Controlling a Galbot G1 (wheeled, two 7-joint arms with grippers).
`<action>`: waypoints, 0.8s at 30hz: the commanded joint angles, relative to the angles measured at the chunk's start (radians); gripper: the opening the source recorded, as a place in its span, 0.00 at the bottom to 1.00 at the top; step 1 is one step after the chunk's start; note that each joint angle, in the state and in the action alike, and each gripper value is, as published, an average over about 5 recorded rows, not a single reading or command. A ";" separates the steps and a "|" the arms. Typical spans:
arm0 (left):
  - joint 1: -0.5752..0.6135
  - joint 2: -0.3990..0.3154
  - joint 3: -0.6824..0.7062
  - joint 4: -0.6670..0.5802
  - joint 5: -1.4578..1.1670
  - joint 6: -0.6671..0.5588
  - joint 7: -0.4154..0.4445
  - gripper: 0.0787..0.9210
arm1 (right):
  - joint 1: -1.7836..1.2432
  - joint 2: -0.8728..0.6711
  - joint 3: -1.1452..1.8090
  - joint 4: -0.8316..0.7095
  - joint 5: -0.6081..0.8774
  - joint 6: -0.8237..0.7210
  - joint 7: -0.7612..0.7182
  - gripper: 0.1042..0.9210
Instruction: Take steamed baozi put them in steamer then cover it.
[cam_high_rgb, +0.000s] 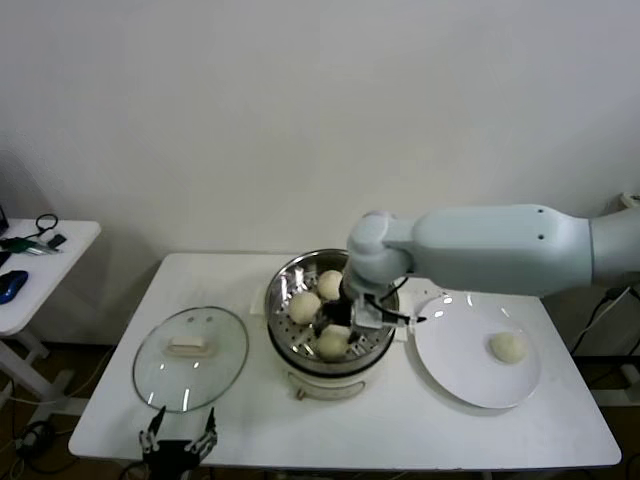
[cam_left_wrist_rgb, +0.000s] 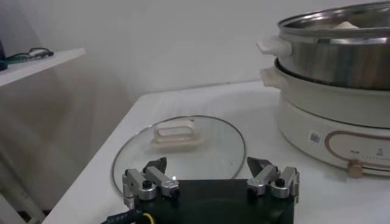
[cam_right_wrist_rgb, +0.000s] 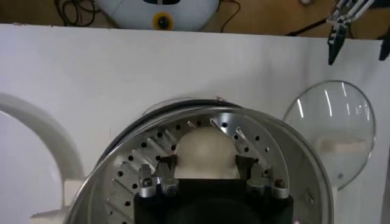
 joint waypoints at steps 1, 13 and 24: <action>0.001 0.001 0.000 0.000 0.000 0.000 0.000 0.88 | -0.045 0.034 0.001 -0.033 -0.042 0.010 0.032 0.69; 0.003 0.003 0.000 -0.003 -0.001 -0.002 -0.001 0.88 | 0.194 -0.177 0.003 -0.023 0.265 0.059 -0.074 0.88; -0.002 0.006 0.002 -0.001 -0.003 -0.002 0.002 0.88 | 0.486 -0.552 -0.375 -0.173 0.652 -0.239 -0.226 0.88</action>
